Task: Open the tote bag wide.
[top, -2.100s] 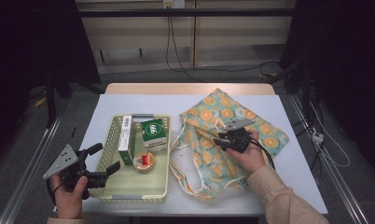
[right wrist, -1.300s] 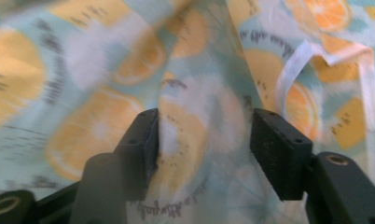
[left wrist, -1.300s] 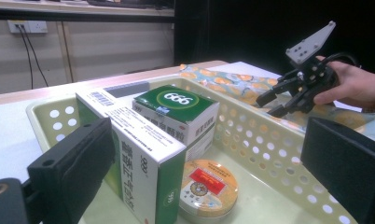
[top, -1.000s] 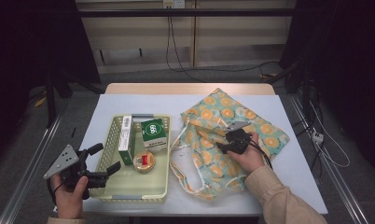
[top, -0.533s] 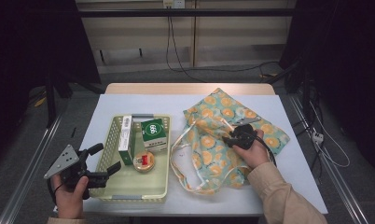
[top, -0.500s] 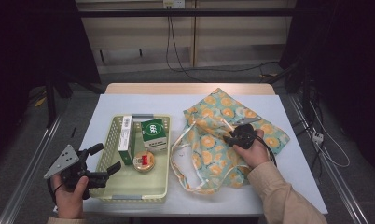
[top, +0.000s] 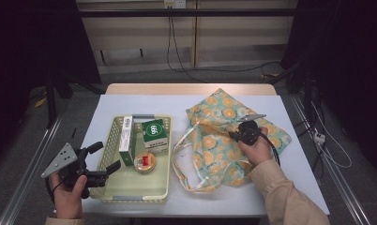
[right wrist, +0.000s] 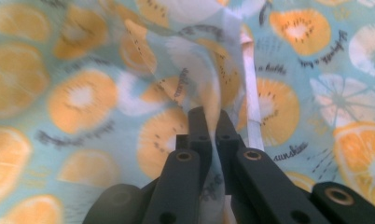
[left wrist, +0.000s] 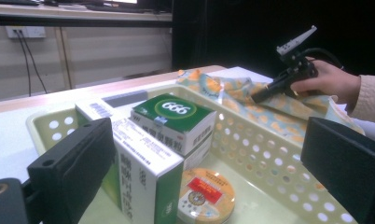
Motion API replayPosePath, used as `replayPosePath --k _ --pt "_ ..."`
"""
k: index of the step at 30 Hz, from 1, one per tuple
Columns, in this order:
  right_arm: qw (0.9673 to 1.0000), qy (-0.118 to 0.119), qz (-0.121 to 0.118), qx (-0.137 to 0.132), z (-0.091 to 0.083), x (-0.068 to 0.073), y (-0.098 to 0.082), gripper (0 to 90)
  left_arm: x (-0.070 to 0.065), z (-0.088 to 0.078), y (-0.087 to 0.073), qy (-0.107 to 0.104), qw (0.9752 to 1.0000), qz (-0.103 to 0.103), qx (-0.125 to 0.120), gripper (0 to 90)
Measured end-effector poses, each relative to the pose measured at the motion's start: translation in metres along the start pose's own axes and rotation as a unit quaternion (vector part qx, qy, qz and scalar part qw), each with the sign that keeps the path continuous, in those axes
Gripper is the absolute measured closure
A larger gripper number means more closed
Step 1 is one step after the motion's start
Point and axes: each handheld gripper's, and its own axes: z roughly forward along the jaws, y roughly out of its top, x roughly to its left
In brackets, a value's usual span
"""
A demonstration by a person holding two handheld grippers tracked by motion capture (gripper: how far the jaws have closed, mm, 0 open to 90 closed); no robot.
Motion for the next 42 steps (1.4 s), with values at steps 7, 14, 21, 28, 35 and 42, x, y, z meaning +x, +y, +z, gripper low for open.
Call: replayPosePath --k 7,14,21,28,35,42 --pt "0.9996 0.010 0.001 -0.026 -0.028 -0.005 0.026 89.6 -0.005 0.000 0.019 -0.015 0.9997 0.015 0.011 2.9" --pt "0.9992 0.008 0.000 -0.038 -0.045 -0.004 0.045 89.6 -0.001 -0.002 0.038 -0.021 0.9996 0.016 0.002 2.7" --pt "0.9988 0.002 0.007 -0.048 -0.053 -0.008 0.057 89.5 -0.004 0.013 0.047 -0.049 0.9988 0.008 0.001 2.5" --pt "0.9989 0.002 0.013 -0.044 -0.054 -0.012 0.058 89.5 -0.010 0.028 0.053 -0.078 0.9968 0.015 0.009 1.5" --pt "0.9989 -0.003 0.019 -0.044 -0.052 -0.016 0.057 89.4 -0.015 0.041 0.051 -0.092 0.9954 0.019 0.019 2.2" --pt "0.9991 -0.005 0.016 -0.039 -0.049 -0.014 0.053 89.4 -0.014 0.051 0.044 -0.101 0.9941 0.017 0.037 2.5"
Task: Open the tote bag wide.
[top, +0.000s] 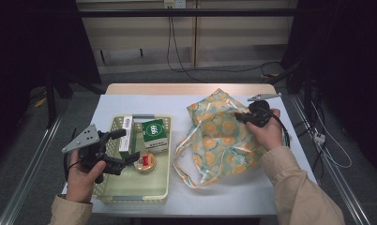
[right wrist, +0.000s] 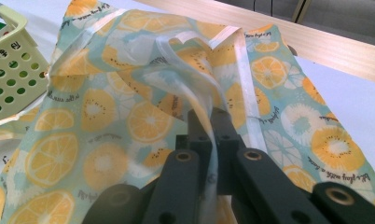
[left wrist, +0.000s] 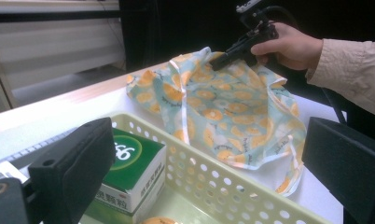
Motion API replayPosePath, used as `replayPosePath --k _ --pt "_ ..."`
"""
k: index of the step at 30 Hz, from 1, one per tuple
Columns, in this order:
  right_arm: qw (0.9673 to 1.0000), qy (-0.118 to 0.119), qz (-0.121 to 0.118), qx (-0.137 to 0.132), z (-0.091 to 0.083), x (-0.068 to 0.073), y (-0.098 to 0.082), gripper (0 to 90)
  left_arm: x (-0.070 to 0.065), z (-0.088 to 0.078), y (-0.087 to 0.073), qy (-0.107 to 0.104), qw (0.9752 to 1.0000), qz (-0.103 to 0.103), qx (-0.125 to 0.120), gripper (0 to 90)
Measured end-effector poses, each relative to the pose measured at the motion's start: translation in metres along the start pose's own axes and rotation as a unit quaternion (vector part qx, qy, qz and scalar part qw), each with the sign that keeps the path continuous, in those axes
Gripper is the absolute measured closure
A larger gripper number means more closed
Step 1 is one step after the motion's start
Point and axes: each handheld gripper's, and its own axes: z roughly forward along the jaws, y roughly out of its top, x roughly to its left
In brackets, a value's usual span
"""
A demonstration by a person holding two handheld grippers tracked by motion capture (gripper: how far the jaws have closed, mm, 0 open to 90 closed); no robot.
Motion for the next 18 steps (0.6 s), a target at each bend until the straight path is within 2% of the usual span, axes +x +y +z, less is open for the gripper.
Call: replayPosePath --k 5,7,10,13,18 --pt "1.0000 0.001 0.000 0.006 0.002 0.000 -0.003 89.4 0.000 0.008 -0.001 -0.008 0.9999 0.001 0.010 3.0" --pt "1.0000 0.001 -0.001 0.006 0.002 0.001 -0.004 89.4 0.000 0.013 -0.001 -0.018 0.9997 -0.003 0.018 3.1" --pt "1.0000 0.000 -0.003 0.007 0.003 0.002 -0.004 89.4 0.000 0.020 -0.004 -0.022 0.9991 0.004 0.037 4.0" --pt "0.9999 0.001 -0.006 0.009 0.003 0.004 -0.004 89.4 0.001 0.029 -0.008 -0.027 0.9977 0.002 0.062 4.0" --pt "0.9999 0.002 -0.006 0.011 0.004 0.005 -0.006 89.4 -0.001 0.044 -0.015 -0.035 0.9934 0.012 0.109 4.5"
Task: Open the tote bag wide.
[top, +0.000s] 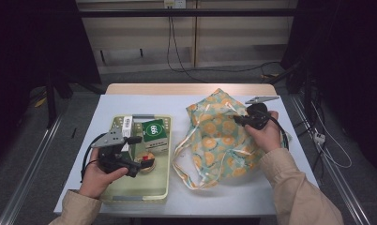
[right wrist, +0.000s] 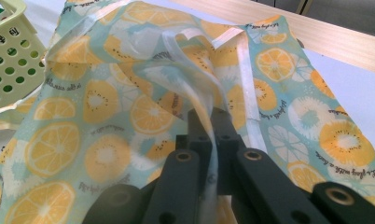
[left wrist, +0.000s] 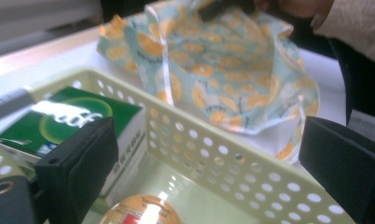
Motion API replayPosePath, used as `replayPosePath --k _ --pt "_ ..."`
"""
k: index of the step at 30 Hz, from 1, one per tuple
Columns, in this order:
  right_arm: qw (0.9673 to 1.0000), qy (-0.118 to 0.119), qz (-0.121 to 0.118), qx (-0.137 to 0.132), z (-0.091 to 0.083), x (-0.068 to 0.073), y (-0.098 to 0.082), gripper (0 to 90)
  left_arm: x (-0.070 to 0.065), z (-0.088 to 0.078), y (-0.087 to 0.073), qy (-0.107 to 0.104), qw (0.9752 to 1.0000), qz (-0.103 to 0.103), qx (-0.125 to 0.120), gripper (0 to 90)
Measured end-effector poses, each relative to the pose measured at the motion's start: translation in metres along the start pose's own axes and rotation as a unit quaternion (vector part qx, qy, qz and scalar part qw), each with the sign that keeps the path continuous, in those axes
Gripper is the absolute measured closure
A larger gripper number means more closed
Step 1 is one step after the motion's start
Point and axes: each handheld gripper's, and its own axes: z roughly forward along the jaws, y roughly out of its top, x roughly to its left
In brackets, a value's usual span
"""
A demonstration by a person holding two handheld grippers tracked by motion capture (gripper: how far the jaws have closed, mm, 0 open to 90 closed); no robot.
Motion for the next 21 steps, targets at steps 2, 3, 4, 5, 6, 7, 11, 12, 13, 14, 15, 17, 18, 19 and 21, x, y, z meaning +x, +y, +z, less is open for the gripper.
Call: replayPosePath --k 2,3,4,5,6,7,11,12,13,14,15,17,18,19,21 --pt "1.0000 -0.001 -0.001 0.001 0.001 0.000 -0.001 89.4 0.000 0.006 -0.002 -0.001 0.9999 0.002 0.017 4.6" --pt "1.0000 0.000 -0.002 0.002 0.001 0.000 -0.002 89.4 0.000 0.009 -0.002 -0.001 0.9997 0.002 0.025 4.6" --pt "1.0000 0.001 -0.001 0.003 0.001 0.001 -0.002 89.4 0.000 0.011 -0.004 -0.002 0.9995 0.001 0.031 4.6" --pt "1.0000 0.001 -0.002 0.003 0.002 0.001 -0.002 89.4 0.000 0.014 -0.005 -0.004 0.9993 -0.002 0.037 4.7" --pt "1.0000 0.002 -0.002 0.003 0.002 0.001 -0.002 89.4 0.001 0.016 -0.006 -0.004 0.9991 -0.003 0.041 4.7" --pt "1.0000 0.002 -0.003 0.003 0.002 0.002 -0.002 89.4 0.001 0.018 -0.008 -0.003 0.9989 -0.005 0.047 5.1" --pt "1.0000 0.004 -0.006 0.003 0.001 0.003 -0.001 89.5 0.005 0.025 -0.014 0.004 0.9980 -0.017 0.060 5.6" --pt "1.0000 0.003 -0.007 0.003 0.000 0.004 -0.001 89.4 0.006 0.027 -0.016 0.007 0.9977 -0.022 0.064 5.6" --pt "1.0000 0.004 -0.007 0.002 0.000 0.004 -0.002 89.5 0.008 0.027 -0.018 0.011 0.9972 -0.024 0.070 5.6" --pt "1.0000 0.004 -0.006 0.001 0.000 0.004 -0.002 89.4 0.009 0.028 -0.020 0.014 0.9968 -0.031 0.073 5.6" --pt "1.0000 0.004 -0.005 0.001 0.000 0.004 -0.002 89.4 0.009 0.029 -0.022 0.022 0.9966 -0.024 0.075 5.6" --pt "1.0000 0.005 -0.005 0.002 0.000 0.004 -0.003 89.4 0.010 0.030 -0.024 0.032 0.9960 -0.004 0.083 5.7" --pt "1.0000 0.005 -0.004 0.003 0.001 0.004 -0.004 89.4 0.009 0.031 -0.023 0.032 0.9958 -0.004 0.086 5.6" --pt "1.0000 0.005 -0.004 0.005 0.001 0.004 -0.005 89.4 0.010 0.031 -0.023 0.031 0.9955 -0.004 0.090 5.6" --pt "1.0000 0.006 -0.003 0.005 0.002 0.004 -0.005 89.5 0.008 0.033 -0.022 0.032 0.9954 -0.005 0.090 5.5"
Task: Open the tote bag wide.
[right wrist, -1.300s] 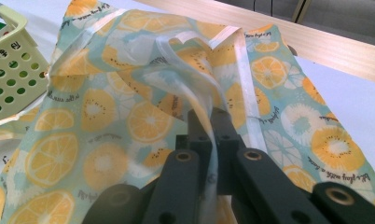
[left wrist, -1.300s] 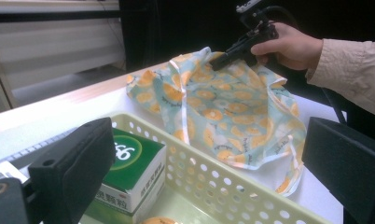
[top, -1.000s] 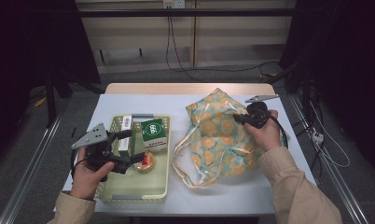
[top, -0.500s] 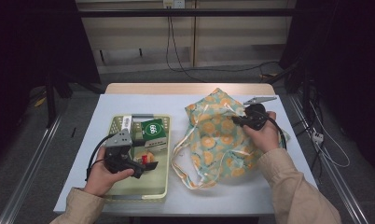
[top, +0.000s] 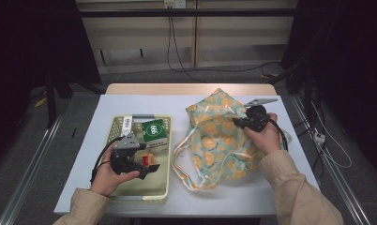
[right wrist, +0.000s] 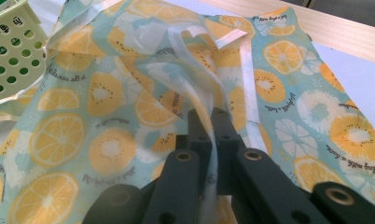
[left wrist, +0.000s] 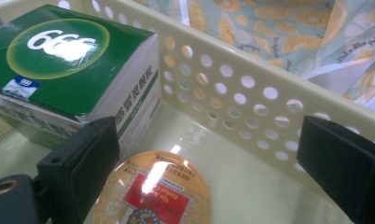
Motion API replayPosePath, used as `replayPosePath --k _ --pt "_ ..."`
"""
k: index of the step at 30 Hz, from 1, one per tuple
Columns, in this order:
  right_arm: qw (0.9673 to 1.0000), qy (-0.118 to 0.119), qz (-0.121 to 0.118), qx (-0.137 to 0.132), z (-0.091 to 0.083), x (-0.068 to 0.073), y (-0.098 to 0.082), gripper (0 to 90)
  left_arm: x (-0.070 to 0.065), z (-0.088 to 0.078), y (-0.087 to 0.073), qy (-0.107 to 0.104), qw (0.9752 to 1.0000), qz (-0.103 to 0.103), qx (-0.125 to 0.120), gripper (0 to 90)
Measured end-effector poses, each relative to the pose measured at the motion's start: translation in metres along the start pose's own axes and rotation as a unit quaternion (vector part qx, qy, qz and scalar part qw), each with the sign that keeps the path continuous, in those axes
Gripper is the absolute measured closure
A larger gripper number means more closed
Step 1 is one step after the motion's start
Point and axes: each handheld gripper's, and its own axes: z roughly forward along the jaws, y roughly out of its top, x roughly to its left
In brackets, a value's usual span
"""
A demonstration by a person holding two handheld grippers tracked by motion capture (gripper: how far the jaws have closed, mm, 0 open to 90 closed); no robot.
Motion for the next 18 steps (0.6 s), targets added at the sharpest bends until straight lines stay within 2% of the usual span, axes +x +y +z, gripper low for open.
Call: replayPosePath --k 2,3,8,11,13,15,16,18 --pt "1.0000 0.001 -0.001 0.001 0.001 0.001 -0.001 89.5 -0.001 0.000 0.002 -0.016 0.9999 0.001 -0.006 5.7" --pt "1.0000 0.003 0.000 0.002 0.002 0.001 -0.001 89.4 -0.002 0.002 0.002 -0.016 0.9998 -0.005 -0.008 6.0" --pt "1.0000 0.003 -0.002 0.005 0.004 0.002 -0.003 89.4 -0.005 0.004 0.002 -0.008 0.9998 0.013 0.012 4.4" --pt "1.0000 0.004 -0.001 0.005 0.005 0.002 -0.003 89.4 -0.006 0.003 0.003 -0.018 0.9998 -0.004 -0.002 5.0" --pt "1.0000 0.004 -0.001 0.006 0.005 0.002 -0.003 89.5 -0.009 0.004 0.005 -0.028 0.9995 -0.015 -0.002 5.8" --pt "1.0000 0.004 -0.002 0.007 0.005 0.002 -0.004 89.4 -0.012 0.007 0.005 -0.026 0.9996 -0.013 0.000 4.7" --pt "1.0000 0.004 -0.001 0.006 0.005 0.002 -0.004 89.4 -0.012 0.009 0.004 -0.039 0.9991 -0.013 0.003 4.9" --pt "1.0000 0.005 -0.001 0.005 0.005 0.002 -0.004 89.4 -0.011 0.012 0.003 -0.032 0.9993 -0.011 0.014 5.7"
